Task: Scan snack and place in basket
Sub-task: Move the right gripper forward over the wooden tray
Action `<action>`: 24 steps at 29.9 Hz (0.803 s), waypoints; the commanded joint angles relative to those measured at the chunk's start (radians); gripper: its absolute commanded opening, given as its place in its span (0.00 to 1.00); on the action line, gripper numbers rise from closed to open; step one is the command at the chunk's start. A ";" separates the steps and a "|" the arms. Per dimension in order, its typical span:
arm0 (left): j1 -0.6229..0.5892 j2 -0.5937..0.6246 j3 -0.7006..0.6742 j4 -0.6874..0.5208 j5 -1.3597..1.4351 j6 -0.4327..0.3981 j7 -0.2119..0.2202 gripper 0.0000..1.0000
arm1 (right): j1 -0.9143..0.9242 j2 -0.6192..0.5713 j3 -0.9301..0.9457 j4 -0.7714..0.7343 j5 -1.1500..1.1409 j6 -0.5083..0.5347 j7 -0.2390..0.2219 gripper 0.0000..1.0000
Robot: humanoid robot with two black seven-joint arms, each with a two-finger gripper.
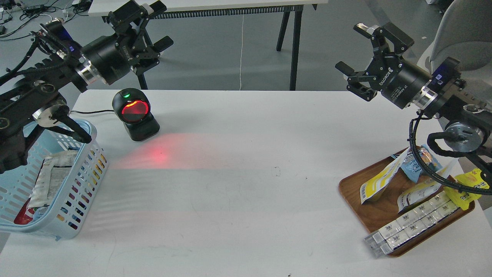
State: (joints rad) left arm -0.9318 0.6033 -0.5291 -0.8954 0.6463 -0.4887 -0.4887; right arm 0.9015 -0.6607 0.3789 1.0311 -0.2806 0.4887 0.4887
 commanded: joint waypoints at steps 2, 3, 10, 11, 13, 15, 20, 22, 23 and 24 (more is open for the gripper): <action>0.005 -0.002 -0.031 0.013 -0.092 0.000 0.000 1.00 | -0.001 0.000 0.000 0.000 0.000 0.000 0.000 0.99; 0.005 -0.002 -0.028 0.013 -0.094 0.000 0.000 1.00 | -0.001 0.000 0.000 0.000 0.000 0.000 0.000 0.99; 0.008 0.003 -0.019 0.027 -0.091 0.000 0.000 1.00 | 0.008 -0.005 -0.003 -0.003 -0.032 0.000 0.000 0.99; 0.010 0.001 -0.014 0.027 -0.088 0.000 0.000 1.00 | 0.013 -0.010 -0.005 -0.003 -0.072 0.000 0.000 0.99; 0.008 -0.002 0.012 0.027 -0.083 0.000 0.000 1.00 | 0.051 -0.013 -0.023 -0.006 -0.196 0.000 0.000 0.99; 0.007 -0.005 0.018 0.027 -0.083 0.000 0.000 1.00 | 0.117 -0.016 -0.069 -0.011 -0.332 0.000 0.000 0.99; 0.001 -0.030 0.020 0.030 -0.021 0.000 0.000 1.00 | 0.287 -0.051 -0.211 0.007 -0.538 0.000 0.000 0.99; 0.004 -0.025 0.021 0.030 -0.011 0.000 0.000 1.00 | 0.370 -0.060 -0.280 0.032 -0.624 0.000 0.000 0.99; 0.004 -0.023 0.021 0.030 -0.011 0.000 0.000 1.00 | 0.414 -0.063 -0.319 0.050 -0.676 0.000 0.000 0.99; 0.005 -0.020 0.021 0.030 -0.011 0.000 0.000 1.00 | 0.460 -0.072 -0.363 0.070 -0.739 0.000 0.000 0.99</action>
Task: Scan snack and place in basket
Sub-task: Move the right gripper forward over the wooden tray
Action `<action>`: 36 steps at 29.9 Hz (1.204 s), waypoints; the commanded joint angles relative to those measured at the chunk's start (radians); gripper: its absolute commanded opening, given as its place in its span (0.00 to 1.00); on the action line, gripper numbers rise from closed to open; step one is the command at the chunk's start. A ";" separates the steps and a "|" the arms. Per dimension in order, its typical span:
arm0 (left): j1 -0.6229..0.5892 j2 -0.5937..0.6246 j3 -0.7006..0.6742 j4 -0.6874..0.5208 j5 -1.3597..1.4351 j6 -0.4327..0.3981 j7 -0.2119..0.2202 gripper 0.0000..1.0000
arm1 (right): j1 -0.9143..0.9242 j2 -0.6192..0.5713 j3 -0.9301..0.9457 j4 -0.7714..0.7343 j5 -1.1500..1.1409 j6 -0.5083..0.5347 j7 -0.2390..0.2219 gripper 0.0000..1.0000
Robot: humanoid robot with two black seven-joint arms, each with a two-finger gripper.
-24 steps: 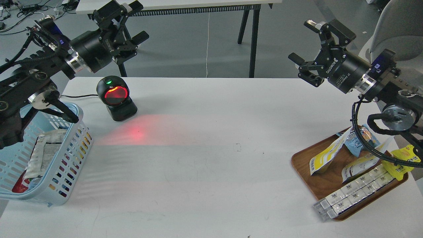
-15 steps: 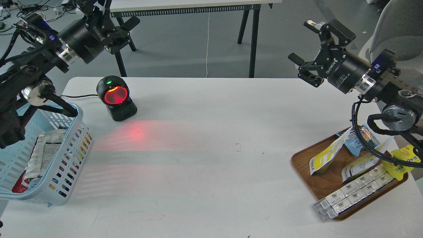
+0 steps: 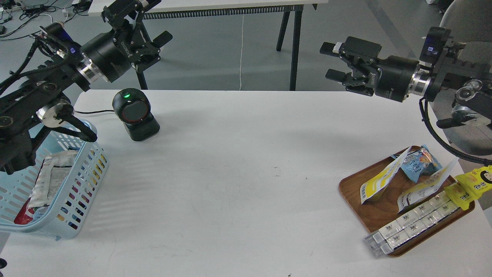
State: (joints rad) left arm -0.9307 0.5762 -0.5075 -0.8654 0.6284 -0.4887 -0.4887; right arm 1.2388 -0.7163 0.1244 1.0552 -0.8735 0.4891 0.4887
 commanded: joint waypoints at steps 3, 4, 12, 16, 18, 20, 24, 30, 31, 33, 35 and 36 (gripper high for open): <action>0.004 0.017 0.000 0.000 0.007 0.000 0.000 1.00 | 0.253 -0.048 -0.195 0.118 -0.306 0.000 0.000 0.99; 0.006 0.017 0.000 0.000 0.007 0.000 0.000 1.00 | 0.286 -0.055 -0.218 0.143 -0.349 0.000 0.000 0.99; 0.007 0.011 0.001 0.002 0.007 0.000 0.000 1.00 | 0.424 -0.156 -0.341 0.279 -0.593 0.000 0.000 0.99; 0.006 0.004 0.001 0.002 0.007 0.000 0.000 1.00 | 0.415 -0.183 -0.347 0.299 -0.593 0.000 0.000 0.99; 0.006 0.002 0.001 0.002 0.007 0.000 0.000 1.00 | 0.413 -0.189 -0.347 0.301 -0.593 0.000 0.000 0.99; 0.004 0.002 0.001 0.002 0.007 0.000 0.000 1.00 | 0.413 -0.195 -0.345 0.304 -0.593 0.000 0.000 0.99; 0.004 0.010 0.001 0.003 0.007 0.000 0.000 1.00 | 0.416 -0.212 -0.347 0.327 -0.607 0.000 0.000 0.99; 0.004 0.005 0.001 0.003 0.007 0.000 0.000 1.00 | 0.412 -0.227 -0.348 0.339 -0.680 0.000 0.000 0.99; 0.006 0.004 0.001 0.003 0.007 0.000 0.000 1.00 | 0.412 -0.227 -0.348 0.339 -0.682 0.000 0.000 0.99; 0.006 0.002 0.001 0.003 0.007 0.000 0.000 1.00 | 0.412 -0.233 -0.354 0.342 -0.683 0.000 0.000 0.99; 0.006 0.002 0.001 0.003 0.007 0.000 0.000 1.00 | 0.413 -0.238 -0.364 0.347 -0.699 0.000 0.000 0.98; 0.006 0.002 0.001 0.003 0.007 0.000 0.000 1.00 | 0.412 -0.238 -0.365 0.351 -0.717 0.000 0.000 0.98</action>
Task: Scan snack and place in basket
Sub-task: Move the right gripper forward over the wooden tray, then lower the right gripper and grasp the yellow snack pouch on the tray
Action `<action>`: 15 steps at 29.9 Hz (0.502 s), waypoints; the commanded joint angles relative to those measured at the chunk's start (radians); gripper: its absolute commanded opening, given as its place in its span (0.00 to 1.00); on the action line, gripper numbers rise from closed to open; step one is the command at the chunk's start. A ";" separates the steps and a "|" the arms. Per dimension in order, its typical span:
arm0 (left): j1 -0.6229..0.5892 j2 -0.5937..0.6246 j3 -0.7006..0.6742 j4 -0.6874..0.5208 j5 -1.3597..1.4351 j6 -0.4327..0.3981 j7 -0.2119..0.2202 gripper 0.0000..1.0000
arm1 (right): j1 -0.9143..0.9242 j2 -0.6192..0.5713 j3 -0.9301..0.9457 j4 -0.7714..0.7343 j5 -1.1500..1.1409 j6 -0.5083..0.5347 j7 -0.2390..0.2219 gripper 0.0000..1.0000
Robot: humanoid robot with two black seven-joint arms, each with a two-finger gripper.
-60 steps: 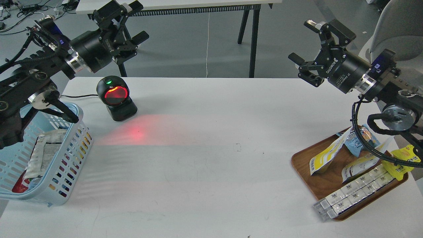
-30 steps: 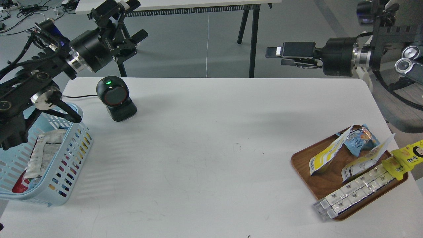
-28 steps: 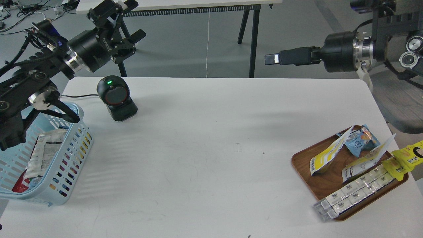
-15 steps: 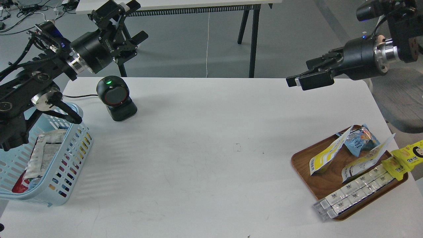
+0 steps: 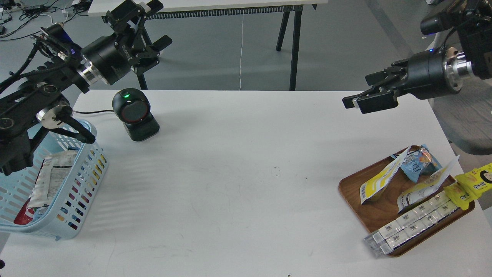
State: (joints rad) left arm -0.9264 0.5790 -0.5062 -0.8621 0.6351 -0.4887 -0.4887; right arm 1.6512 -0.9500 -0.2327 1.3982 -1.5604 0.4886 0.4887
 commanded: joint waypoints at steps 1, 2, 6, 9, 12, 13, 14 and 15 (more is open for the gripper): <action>0.001 0.001 0.000 0.001 0.002 0.000 0.000 1.00 | 0.001 -0.006 -0.008 0.016 -0.058 0.000 0.000 0.98; 0.003 0.001 0.000 0.001 0.000 0.000 0.000 1.00 | 0.001 -0.010 -0.008 0.024 -0.081 0.000 0.000 0.97; 0.001 0.001 0.000 0.014 0.000 0.000 0.000 1.00 | 0.013 -0.059 -0.010 0.096 -0.154 0.000 0.000 0.98; 0.003 -0.001 0.002 0.014 0.000 0.000 0.000 1.00 | 0.019 -0.111 -0.007 0.174 -0.257 0.000 0.000 0.98; 0.003 -0.001 0.002 0.017 0.002 0.000 0.000 1.00 | 0.019 -0.160 -0.008 0.261 -0.338 0.000 0.000 0.98; 0.003 -0.001 0.002 0.017 0.002 0.000 0.000 1.00 | 0.018 -0.189 -0.008 0.287 -0.368 0.000 0.000 0.98; 0.003 -0.001 0.002 0.021 0.002 0.000 0.000 1.00 | 0.015 -0.214 -0.008 0.309 -0.397 0.000 0.000 0.98; 0.003 -0.002 0.002 0.031 0.000 0.000 0.000 1.00 | 0.010 -0.242 -0.008 0.330 -0.433 0.000 0.000 0.98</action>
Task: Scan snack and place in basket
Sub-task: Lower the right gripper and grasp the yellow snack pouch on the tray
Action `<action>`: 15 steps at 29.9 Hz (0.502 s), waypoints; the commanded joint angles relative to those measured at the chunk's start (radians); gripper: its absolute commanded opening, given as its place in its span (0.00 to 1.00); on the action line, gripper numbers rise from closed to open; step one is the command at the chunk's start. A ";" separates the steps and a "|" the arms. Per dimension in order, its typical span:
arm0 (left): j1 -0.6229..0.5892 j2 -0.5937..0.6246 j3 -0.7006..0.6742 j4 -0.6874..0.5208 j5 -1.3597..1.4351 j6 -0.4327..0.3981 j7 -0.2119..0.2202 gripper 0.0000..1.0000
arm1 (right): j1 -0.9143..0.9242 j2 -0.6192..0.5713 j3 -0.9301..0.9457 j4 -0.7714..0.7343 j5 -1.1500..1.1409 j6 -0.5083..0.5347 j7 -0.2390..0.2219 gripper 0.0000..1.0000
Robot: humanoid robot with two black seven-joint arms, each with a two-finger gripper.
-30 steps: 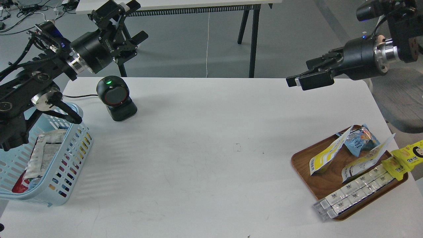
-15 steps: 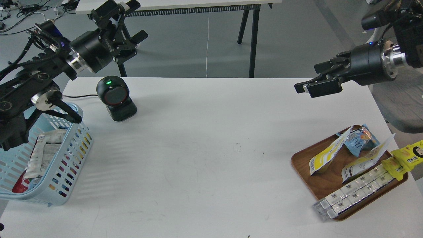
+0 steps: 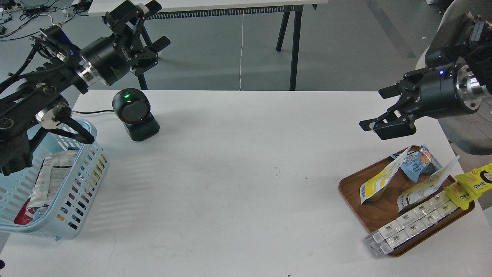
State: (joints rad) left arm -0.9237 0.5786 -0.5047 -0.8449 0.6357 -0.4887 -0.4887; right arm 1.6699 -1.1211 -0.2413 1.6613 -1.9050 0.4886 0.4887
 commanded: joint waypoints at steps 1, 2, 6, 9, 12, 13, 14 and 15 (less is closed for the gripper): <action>-0.001 -0.003 0.002 0.020 -0.001 0.000 0.000 1.00 | -0.012 -0.088 0.000 0.072 -0.120 -0.005 0.000 0.98; -0.001 -0.003 0.002 0.024 0.001 0.000 0.000 1.00 | -0.016 -0.100 -0.001 0.072 -0.153 -0.022 0.000 0.98; -0.001 -0.008 0.002 0.035 -0.001 0.000 0.000 1.00 | -0.059 -0.161 -0.007 0.072 -0.264 -0.076 0.000 0.98; -0.003 -0.026 0.002 0.036 0.001 0.000 0.000 1.00 | -0.105 -0.195 -0.009 0.072 -0.277 -0.125 0.000 0.98; -0.001 -0.029 0.002 0.041 0.001 0.000 0.000 1.00 | -0.145 -0.212 -0.007 0.072 -0.277 -0.150 0.000 0.97; -0.001 -0.033 0.002 0.041 0.001 0.000 0.000 1.00 | -0.157 -0.220 -0.006 0.072 -0.277 -0.151 0.000 0.97; -0.003 -0.036 0.002 0.041 0.001 0.000 0.000 1.00 | -0.165 -0.226 -0.007 0.072 -0.277 -0.153 0.000 0.97; -0.003 -0.036 0.002 0.041 0.001 0.000 0.000 1.00 | -0.171 -0.229 -0.007 0.071 -0.277 -0.154 0.000 0.97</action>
State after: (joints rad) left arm -0.9262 0.5478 -0.5032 -0.8045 0.6364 -0.4887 -0.4887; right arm 1.5249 -1.3342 -0.2492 1.7333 -2.1815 0.3425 0.4887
